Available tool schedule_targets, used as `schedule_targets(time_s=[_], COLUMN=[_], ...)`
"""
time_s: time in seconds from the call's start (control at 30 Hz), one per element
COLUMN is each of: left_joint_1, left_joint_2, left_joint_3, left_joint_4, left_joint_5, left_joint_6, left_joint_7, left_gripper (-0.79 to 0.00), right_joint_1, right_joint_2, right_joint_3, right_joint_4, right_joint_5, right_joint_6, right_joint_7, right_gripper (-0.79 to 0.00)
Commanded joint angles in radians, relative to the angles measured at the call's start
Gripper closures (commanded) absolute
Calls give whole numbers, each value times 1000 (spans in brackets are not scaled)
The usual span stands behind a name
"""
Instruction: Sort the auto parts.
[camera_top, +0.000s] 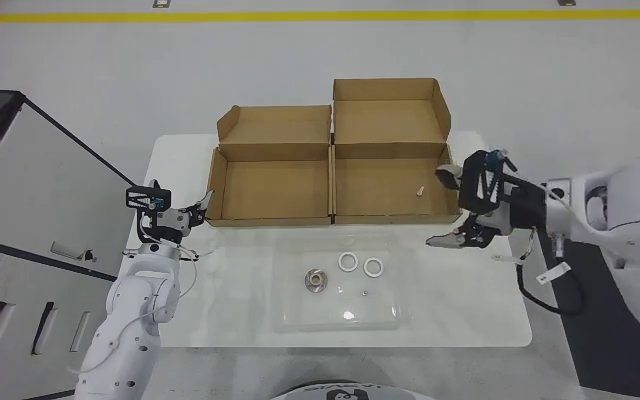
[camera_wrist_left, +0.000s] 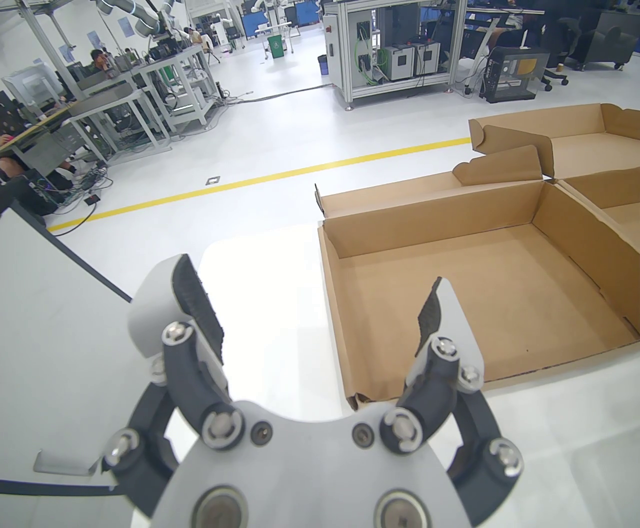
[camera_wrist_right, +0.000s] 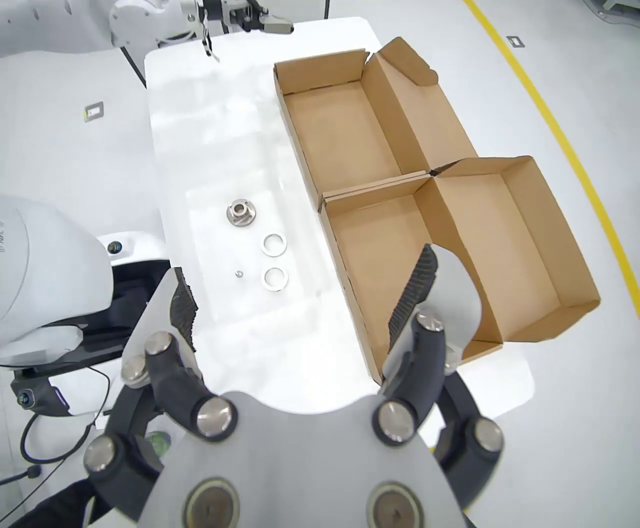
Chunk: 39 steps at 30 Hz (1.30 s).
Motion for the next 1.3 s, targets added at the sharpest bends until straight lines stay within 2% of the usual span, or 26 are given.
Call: schedule_targets(time_s=[0.0, 0.2, 0.43, 0.8, 1.27], left_joint_1=[0, 0, 0, 0, 0], left_joint_2=[0, 0, 0, 0, 0], left_joint_3=[0, 0, 0, 0, 0], left_joint_4=[0, 0, 0, 0, 0], left_joint_5=[0, 0, 0, 0, 0], left_joint_6=[0, 0, 0, 0, 0], left_joint_7=[0, 0, 0, 0, 0], left_gripper=[-785, -785, -785, -785, -785], right_joint_1=[19, 148, 370, 671, 883], right_joint_2=[7, 21, 10, -65, -160], right_joint_3=[-32, -190, -465, -894, -1230], right_joint_4=[-9, -3, 31, 127, 221], right_joint_5=[-20, -34, -61, -19, 7], right_joint_6=[5, -3, 7, 63, 136], right_joint_7=[5, -3, 7, 63, 136], right_gripper=[-785, -785, -785, -785, -785])
